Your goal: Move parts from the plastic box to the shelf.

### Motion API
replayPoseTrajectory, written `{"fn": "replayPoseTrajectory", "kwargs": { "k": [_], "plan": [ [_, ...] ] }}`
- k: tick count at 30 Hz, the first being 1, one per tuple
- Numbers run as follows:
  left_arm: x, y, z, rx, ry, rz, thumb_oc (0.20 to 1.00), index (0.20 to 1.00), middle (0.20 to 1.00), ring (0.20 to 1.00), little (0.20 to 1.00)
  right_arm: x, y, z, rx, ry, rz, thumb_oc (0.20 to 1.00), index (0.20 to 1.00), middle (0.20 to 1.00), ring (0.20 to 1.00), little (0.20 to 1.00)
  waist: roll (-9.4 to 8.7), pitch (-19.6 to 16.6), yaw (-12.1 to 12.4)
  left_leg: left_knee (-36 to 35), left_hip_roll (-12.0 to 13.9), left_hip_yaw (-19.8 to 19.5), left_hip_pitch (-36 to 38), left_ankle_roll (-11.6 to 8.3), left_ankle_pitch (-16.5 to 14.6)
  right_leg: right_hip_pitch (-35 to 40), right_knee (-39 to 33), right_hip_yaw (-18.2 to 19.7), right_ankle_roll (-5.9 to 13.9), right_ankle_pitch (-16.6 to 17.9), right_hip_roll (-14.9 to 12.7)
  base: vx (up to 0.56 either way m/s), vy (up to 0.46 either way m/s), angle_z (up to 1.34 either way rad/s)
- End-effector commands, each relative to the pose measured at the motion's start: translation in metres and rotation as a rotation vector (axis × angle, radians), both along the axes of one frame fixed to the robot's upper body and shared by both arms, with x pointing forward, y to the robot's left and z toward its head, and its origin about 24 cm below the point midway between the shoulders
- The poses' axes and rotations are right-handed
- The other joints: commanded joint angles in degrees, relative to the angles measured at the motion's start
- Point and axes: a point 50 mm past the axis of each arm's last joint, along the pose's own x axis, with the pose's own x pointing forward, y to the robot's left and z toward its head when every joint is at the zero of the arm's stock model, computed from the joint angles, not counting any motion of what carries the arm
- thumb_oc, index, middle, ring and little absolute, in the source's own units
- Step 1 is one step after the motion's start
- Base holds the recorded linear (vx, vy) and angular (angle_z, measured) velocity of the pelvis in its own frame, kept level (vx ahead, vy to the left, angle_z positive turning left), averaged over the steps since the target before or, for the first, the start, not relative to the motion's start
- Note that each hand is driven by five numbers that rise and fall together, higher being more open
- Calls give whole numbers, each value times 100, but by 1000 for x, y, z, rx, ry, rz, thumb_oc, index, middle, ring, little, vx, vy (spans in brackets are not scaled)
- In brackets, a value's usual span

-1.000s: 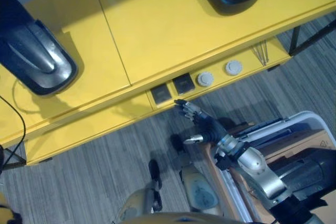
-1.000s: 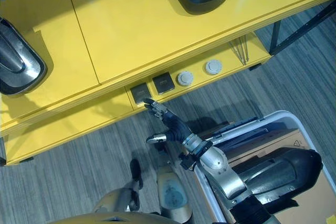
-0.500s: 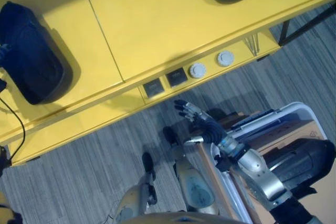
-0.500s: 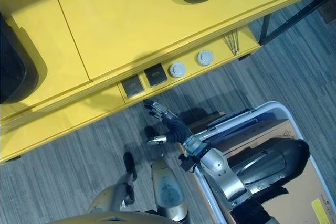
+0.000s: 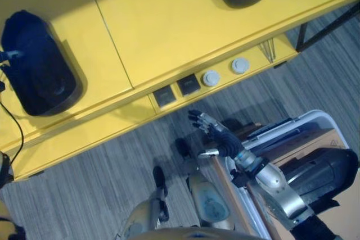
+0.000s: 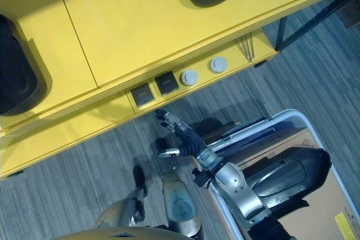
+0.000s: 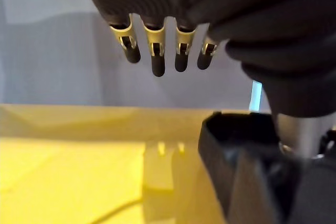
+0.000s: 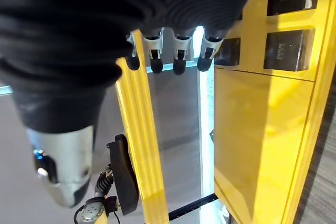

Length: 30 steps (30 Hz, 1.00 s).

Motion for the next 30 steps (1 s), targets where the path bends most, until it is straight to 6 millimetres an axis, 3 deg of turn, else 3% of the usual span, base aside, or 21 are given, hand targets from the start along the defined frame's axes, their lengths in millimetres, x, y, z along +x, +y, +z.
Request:
{"fn": "replayPoseTrajectory", "kwargs": {
  "k": [1,7,10,11,13,14,15,16,17,20,21,22,23,27,28,29,30],
  "plan": [
    [-11,9,14,58,-88,55,1000,1000,1000,1000,1000,-9,-10,-1,32,-25,-31,1000,1000,1000,1000,1000,17,-493,78,-30,336,-170,-341,-170,2,689,71,236,408,-1169,-99,0,0,0],
    [1,-23,18,137,-228,-110,1000,1000,1000,1000,1000,-9,-11,4,17,-48,3,1000,1000,1000,1000,1000,3,-907,118,-30,346,-158,-15,-171,-131,1003,102,169,425,-1284,-156,45,-9,-1],
    [1,-23,18,137,-228,-109,1000,1000,1000,1000,1000,-9,-11,4,17,-48,3,1000,1000,1000,1000,1000,4,-905,115,-30,346,-158,-13,-171,-132,1006,101,169,425,-1284,-156,23,-10,-4],
    [9,-54,26,53,-384,-276,1000,1000,1000,1000,1000,-3,-5,20,0,-135,35,1000,1000,1000,1000,1000,-2,-1138,190,-30,339,-185,214,-148,-223,1226,137,89,436,-1389,-189,61,-27,-4],
    [9,-54,26,53,-384,-276,1000,1000,1000,1000,1000,-3,-5,20,0,-135,35,1000,1000,1000,1000,1000,-2,-1138,190,-30,339,-185,214,-148,-223,1226,137,89,436,-1389,-189,39,-29,9],
    [5,-76,26,-13,-505,-408,1000,1000,1000,1000,1000,4,-1,33,-24,-219,34,1000,1000,1000,1000,1000,0,-1312,271,-30,330,-219,343,-140,-248,1342,190,16,435,-1446,-226,16,-30,23],
    [5,-76,26,-13,-505,-408,1000,1000,1000,1000,1000,4,-1,33,-24,-219,34,1000,1000,1000,1000,1000,0,-1312,271,-30,330,-219,343,-140,-248,1342,190,16,435,-1446,-226,49,-69,22],
    [-7,-106,10,-166,-649,-566,1000,1000,1000,1000,1000,18,7,40,-11,-268,-2,1000,1000,1000,1000,1000,-35,-1524,406,-30,312,-294,530,-105,-300,1537,291,-90,403,-1554,-276,66,-63,-6],
    [-18,-123,-7,-240,-700,-640,1000,1000,1000,1000,1000,25,12,43,11,-282,-22,1000,1000,1000,1000,1000,-76,-1631,519,-30,299,-352,630,-81,-326,1644,361,-159,372,-1624,-301,87,-81,-6],
    [-33,-144,-34,-346,-725,-702,1000,1000,1000,1000,1000,34,21,44,12,-300,-30,1000,1000,1000,1000,1000,-116,-1717,626,-30,282,-459,755,-49,-354,1779,425,-252,319,-1690,-330,29,-38,26],
    [-49,-160,-56,-439,-724,-746,1000,1000,1000,1000,1000,43,27,43,21,-298,-57,617,617,617,617,617,-185,-1755,810,-30,272,-589,794,-34,-299,1855,479,-344,266,-1706,-357,1,-44,53],
    [-49,-160,-56,-439,-724,-746,1000,1000,1000,1000,1000,43,27,43,21,-298,-57,617,617,617,617,617,-185,-1755,810,-30,272,-589,794,-34,-299,1855,479,-344,266,-1706,-357,2,-41,37],
    [-58,-166,-65,-484,-720,-755,1000,1000,1000,1000,1000,46,30,44,13,-307,-63,200,200,200,200,200,-199,-1768,855,-30,257,-677,810,-26,-296,1914,476,-420,246,-1733,-374,12,-7,15],
    [-75,-175,-89,-508,-601,-789,1000,1000,1000,1000,1000,54,33,44,15,-303,-89,200,200,200,200,200,-265,-1778,1084,-30,227,-948,795,-21,-259,2022,435,-672,222,-1771,-432,11,-26,55],
    [-84,-178,-112,-591,-514,-778,1000,1000,1000,1000,1000,60,36,43,12,-296,-103,200,200,200,200,200,-305,-1741,1268,-30,197,-1151,758,-22,-208,2069,411,-841,219,-1782,-459,1,-24,27],
    [-84,-178,-112,-591,-514,-778,1000,1000,1000,1000,1000,60,36,43,12,-296,-103,200,200,200,200,200,-305,-1741,1268,-30,197,-1151,758,-22,-208,2069,411,-841,219,-1782,-459,-7,-44,72],
    [-91,-177,-127,-640,-449,-753,1000,1000,1000,1000,1000,67,34,38,-2,-274,-146,200,200,200,200,200,-333,-1688,1446,-30,170,-1326,676,-27,-157,2077,387,-1007,226,-1790,-477,-19,-36,58]
  ]
}}
